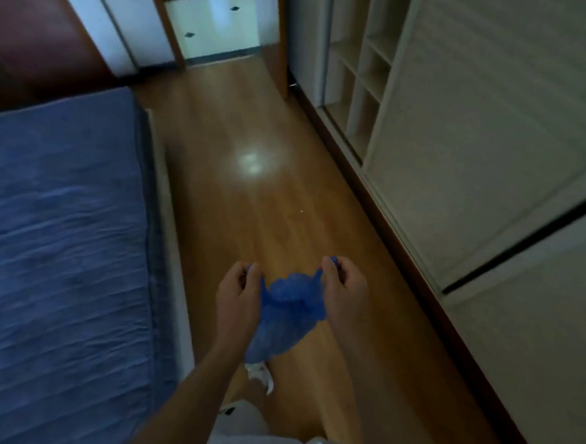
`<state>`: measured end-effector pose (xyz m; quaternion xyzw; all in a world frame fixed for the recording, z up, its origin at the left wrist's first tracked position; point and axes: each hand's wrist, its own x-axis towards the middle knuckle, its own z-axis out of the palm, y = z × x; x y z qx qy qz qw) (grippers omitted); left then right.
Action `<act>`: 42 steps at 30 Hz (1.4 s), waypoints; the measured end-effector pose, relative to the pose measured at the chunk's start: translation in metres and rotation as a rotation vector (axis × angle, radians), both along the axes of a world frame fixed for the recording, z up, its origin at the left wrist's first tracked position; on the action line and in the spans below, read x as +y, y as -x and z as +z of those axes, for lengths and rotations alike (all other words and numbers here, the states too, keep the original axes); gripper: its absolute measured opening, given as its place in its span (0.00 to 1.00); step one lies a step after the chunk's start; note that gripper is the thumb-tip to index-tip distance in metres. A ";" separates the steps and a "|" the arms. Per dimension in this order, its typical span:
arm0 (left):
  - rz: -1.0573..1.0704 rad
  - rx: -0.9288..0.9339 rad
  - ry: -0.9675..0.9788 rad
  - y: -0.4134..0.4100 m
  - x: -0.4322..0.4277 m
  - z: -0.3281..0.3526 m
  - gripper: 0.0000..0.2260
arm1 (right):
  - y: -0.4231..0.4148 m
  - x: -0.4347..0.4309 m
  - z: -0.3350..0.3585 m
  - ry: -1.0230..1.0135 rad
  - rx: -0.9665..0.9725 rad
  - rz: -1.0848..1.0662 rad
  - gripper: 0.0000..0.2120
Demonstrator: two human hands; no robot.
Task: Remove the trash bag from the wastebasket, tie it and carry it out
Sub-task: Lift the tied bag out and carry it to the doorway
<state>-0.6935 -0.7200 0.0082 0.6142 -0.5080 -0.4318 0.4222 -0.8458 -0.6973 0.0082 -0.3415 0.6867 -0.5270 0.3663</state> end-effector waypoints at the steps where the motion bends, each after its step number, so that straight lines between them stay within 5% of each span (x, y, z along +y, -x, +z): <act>1: 0.017 0.003 0.005 -0.006 -0.008 0.000 0.13 | -0.006 -0.009 -0.001 0.006 -0.006 0.028 0.15; 19: 0.170 0.073 -0.018 -0.114 -0.295 -0.006 0.14 | -0.123 -0.321 0.017 -0.015 0.043 0.240 0.14; 32: 0.263 0.052 -0.070 -0.152 -0.439 -0.022 0.11 | -0.157 -0.484 -0.015 -0.088 -0.032 0.311 0.14; 42: 0.361 0.001 -0.104 -0.138 -0.625 -0.025 0.12 | -0.145 -0.689 -0.020 -0.098 -0.049 0.461 0.17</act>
